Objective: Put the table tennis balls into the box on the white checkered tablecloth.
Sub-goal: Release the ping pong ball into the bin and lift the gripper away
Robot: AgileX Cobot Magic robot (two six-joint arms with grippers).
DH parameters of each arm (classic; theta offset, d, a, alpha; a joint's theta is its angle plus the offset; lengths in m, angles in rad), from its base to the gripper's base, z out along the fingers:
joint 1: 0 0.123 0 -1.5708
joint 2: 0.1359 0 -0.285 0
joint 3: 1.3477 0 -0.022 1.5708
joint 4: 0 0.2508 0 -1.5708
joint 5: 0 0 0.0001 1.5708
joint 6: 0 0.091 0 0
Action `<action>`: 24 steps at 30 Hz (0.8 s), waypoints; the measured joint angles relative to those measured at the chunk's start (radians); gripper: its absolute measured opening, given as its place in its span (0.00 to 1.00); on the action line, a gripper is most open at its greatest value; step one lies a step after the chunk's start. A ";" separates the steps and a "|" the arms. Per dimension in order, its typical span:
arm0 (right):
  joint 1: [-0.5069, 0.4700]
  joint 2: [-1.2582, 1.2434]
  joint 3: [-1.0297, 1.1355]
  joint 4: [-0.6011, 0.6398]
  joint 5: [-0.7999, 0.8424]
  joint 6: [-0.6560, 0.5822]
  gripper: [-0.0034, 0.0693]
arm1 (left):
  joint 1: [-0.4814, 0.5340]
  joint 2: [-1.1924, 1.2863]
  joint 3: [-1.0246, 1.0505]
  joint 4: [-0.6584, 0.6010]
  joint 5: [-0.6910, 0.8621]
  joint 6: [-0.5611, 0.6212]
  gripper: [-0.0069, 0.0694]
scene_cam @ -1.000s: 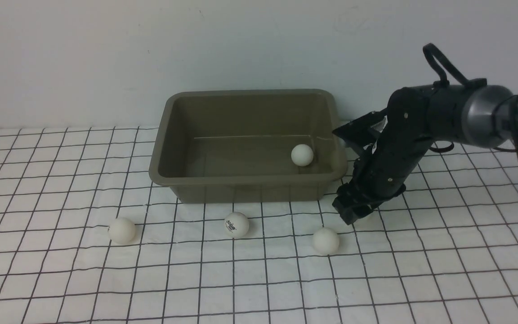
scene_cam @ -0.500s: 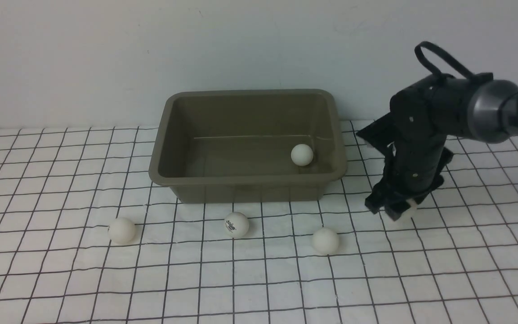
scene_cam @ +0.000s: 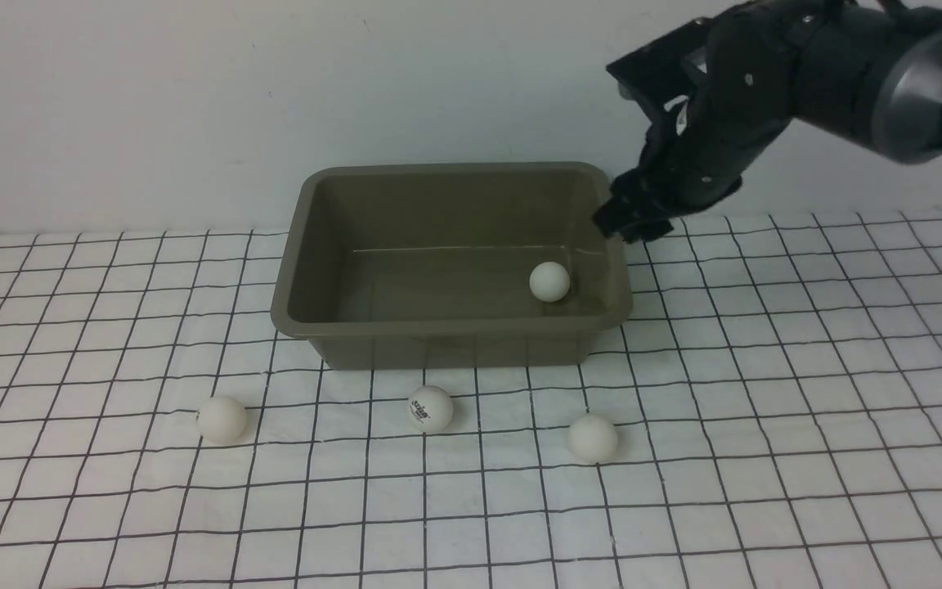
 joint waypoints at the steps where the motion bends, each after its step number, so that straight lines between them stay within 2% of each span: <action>1: 0.015 0.001 -0.004 0.040 -0.018 -0.041 0.54 | 0.000 0.000 0.000 0.000 0.000 0.000 0.09; 8: 0.075 0.042 -0.006 0.115 -0.062 -0.108 0.54 | 0.000 0.000 0.000 0.000 0.000 0.000 0.09; 20: 0.083 0.094 -0.006 0.138 -0.110 -0.111 0.54 | 0.000 0.000 0.000 0.000 0.000 0.000 0.09; 24: 0.083 0.101 -0.006 0.153 -0.120 -0.111 0.60 | 0.000 0.000 0.000 0.000 0.000 0.000 0.09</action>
